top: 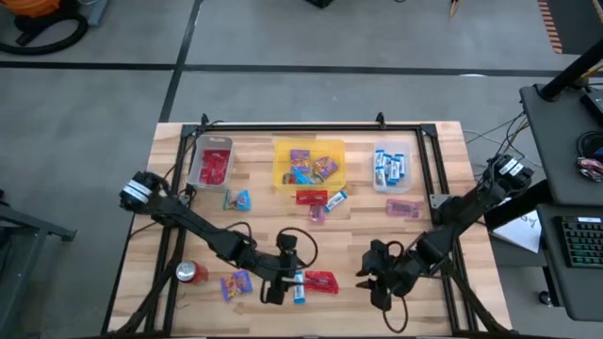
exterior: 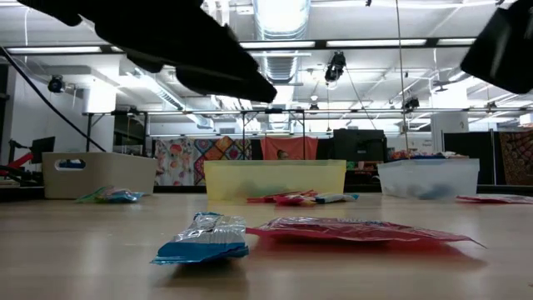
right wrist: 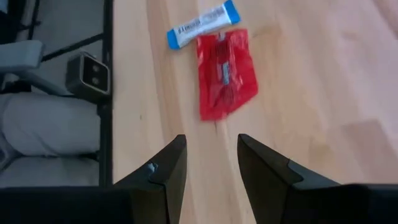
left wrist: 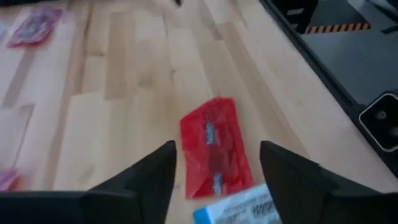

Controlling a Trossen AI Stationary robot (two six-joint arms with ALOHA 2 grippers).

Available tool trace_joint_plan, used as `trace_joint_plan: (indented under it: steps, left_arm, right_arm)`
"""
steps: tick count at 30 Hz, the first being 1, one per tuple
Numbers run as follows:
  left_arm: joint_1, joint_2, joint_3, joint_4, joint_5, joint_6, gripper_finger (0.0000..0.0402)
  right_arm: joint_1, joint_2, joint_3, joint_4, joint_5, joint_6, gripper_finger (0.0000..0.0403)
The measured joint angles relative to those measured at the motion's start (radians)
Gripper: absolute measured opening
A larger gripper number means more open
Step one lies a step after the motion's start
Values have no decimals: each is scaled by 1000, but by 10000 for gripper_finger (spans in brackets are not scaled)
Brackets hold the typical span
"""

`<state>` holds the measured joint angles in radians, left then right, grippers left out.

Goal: Sort candy
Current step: Put the red gummy into the gray bin

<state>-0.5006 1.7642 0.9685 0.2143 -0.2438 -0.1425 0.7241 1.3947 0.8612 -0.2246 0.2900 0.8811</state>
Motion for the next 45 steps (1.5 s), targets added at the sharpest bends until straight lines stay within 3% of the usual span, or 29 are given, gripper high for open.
trace_joint_plan:
  steps: [5,11,18,35,45]
  left_arm:
    - [-5,91,69,13,0,67,255]
    - [-5,185,149,0,-7,120,262]
    - [32,212,196,-145,-150,188,241]
    - [291,220,163,-189,-201,424,202]
    - [392,221,148,-189,-129,449,193]
  right_arm:
    - [29,35,0,-1,4,80,134]
    - [50,56,0,6,26,140,134]
    - [56,59,0,8,71,141,134]
    - [57,63,0,7,186,101,134]
    - [57,63,0,6,221,101,134]
